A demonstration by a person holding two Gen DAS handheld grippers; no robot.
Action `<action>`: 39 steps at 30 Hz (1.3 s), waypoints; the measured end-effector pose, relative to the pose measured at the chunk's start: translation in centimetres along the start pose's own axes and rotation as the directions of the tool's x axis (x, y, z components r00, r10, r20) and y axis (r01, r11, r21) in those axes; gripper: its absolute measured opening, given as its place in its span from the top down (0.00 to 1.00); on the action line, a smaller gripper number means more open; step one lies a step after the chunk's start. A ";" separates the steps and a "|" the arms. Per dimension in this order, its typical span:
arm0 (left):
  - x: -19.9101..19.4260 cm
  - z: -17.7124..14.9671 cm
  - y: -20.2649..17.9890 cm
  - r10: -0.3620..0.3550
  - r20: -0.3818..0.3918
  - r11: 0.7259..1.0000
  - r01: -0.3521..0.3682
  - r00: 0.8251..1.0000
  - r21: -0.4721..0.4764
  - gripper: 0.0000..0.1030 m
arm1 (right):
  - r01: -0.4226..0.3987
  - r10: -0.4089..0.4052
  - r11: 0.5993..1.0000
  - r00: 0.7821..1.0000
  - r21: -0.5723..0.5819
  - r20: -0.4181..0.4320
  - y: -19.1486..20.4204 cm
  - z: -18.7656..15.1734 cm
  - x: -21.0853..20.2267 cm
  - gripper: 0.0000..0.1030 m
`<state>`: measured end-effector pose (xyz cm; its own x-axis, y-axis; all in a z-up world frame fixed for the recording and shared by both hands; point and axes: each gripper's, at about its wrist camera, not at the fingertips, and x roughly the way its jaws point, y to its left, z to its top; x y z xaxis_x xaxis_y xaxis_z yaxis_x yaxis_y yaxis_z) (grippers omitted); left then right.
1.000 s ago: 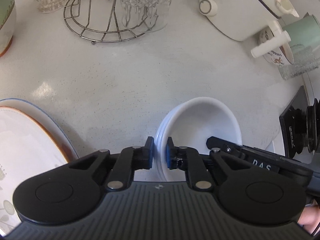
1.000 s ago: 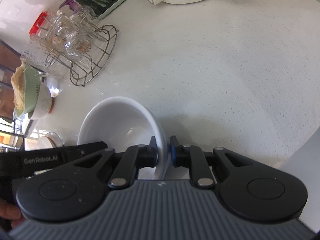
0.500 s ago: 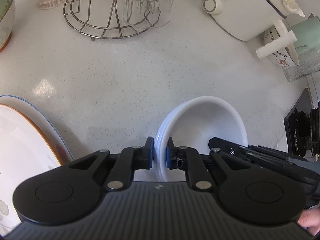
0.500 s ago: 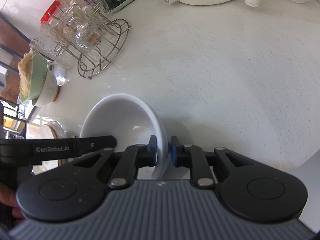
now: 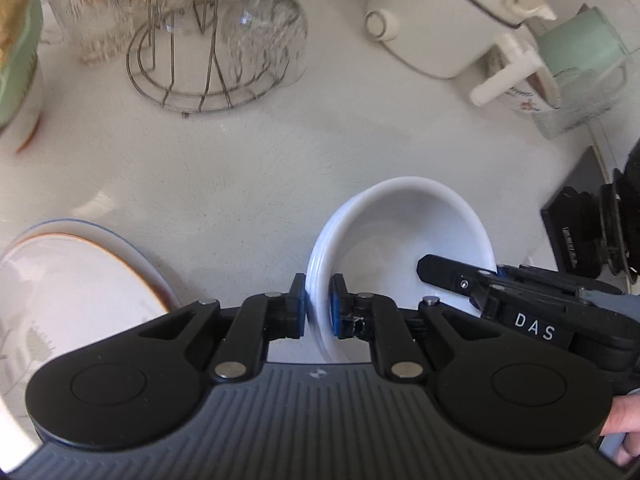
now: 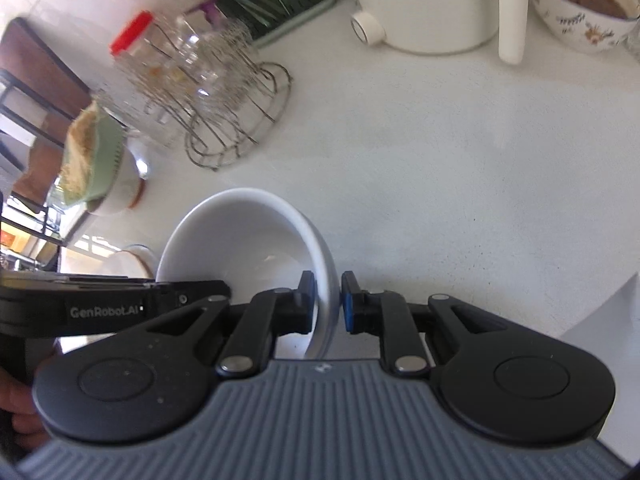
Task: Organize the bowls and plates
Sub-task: 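Carry the white ceramic bowl with both grippers toward the leaf-pattern plate stack, then lower the white ceramic bowl onto the center of the plate stack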
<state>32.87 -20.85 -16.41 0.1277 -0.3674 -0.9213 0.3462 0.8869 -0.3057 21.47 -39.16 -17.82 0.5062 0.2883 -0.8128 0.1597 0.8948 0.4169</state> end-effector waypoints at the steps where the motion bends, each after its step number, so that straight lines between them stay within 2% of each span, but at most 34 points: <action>1: -0.6 0.0 0.0 -0.006 0.005 1.000 0.006 1.000 -0.004 0.86 | 0.003 -0.003 1.000 1.000 -0.002 0.003 0.4 0.0 -0.6 0.83; 13: -7.2 -1.3 0.7 -0.042 0.025 0.999 0.043 0.999 -0.024 0.86 | -0.002 0.002 1.000 0.999 -0.009 0.052 4.4 0.2 -5.4 0.83; 18: -8.6 -2.1 1.1 -0.021 0.063 1.000 0.022 0.998 -0.010 0.86 | 0.000 0.003 0.999 0.997 -0.047 0.081 6.0 -0.2 -6.2 0.83; 23: -9.0 -2.8 3.1 -0.013 0.076 0.997 0.018 0.997 -0.069 0.86 | -0.009 0.014 0.997 0.997 -0.076 0.071 7.4 0.2 -5.5 0.83; 31: -11.1 -4.5 8.0 0.041 0.126 0.981 -0.016 0.991 -0.191 0.86 | -0.076 0.081 0.980 0.997 -0.183 0.016 11.5 0.3 -3.1 0.83; 39: -12.1 -7.1 13.7 0.092 0.137 0.938 -0.039 0.986 -0.344 0.86 | -0.148 0.136 0.956 0.989 -0.255 -0.065 16.6 0.3 1.1 0.83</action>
<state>29.49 -2.31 -11.16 0.2848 -0.3193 -0.9038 -0.0002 0.9429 -0.3332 24.95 -24.06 -11.66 0.4671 0.4286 -0.7734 -0.1379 0.8993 0.4150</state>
